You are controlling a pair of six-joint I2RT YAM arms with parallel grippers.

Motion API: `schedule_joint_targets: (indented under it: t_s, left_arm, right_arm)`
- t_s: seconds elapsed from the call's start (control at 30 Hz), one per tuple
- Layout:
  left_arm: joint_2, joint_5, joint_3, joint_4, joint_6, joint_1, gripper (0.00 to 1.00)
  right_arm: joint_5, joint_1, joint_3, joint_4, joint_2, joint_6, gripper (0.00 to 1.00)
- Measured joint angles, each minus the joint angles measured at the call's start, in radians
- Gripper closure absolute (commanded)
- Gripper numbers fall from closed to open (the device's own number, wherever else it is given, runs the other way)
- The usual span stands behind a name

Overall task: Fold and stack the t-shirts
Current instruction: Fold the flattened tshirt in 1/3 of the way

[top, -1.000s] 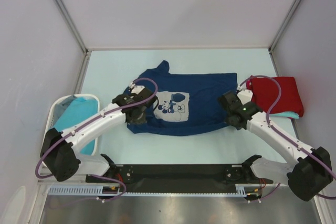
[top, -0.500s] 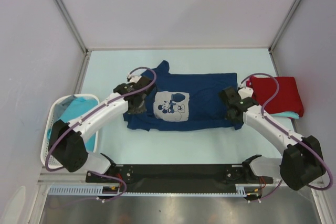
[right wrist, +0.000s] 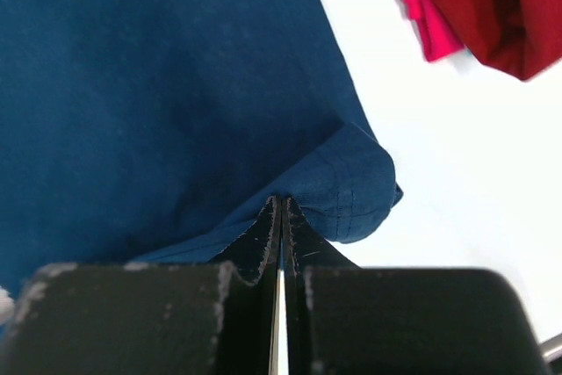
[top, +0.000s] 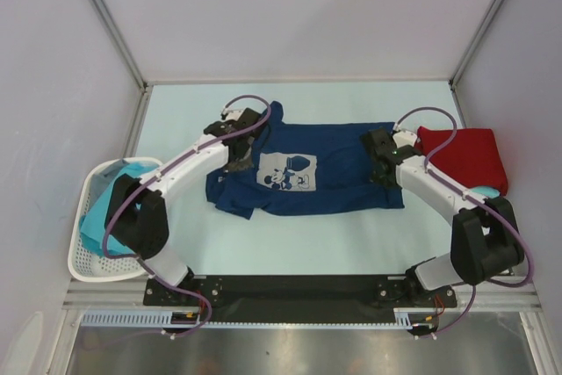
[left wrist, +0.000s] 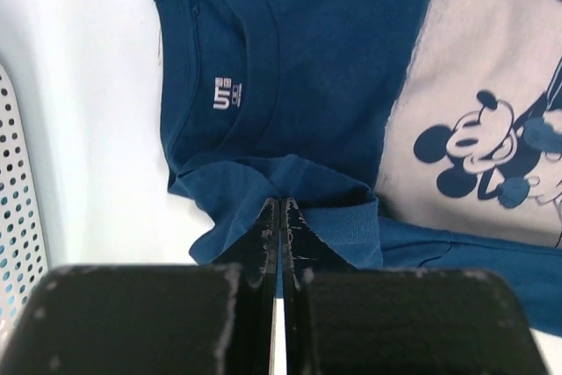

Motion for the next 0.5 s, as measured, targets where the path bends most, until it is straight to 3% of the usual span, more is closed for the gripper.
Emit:
schedule_joint_targets:
  t_s: [0.5]
  left_arm:
    - [0.138, -0.003, 0.203, 0.022, 0.051, 0.131, 1.0]
  right_arm:
    - [-0.006, -0.09, 0.06, 0.05, 0.102, -0.002, 1.0]
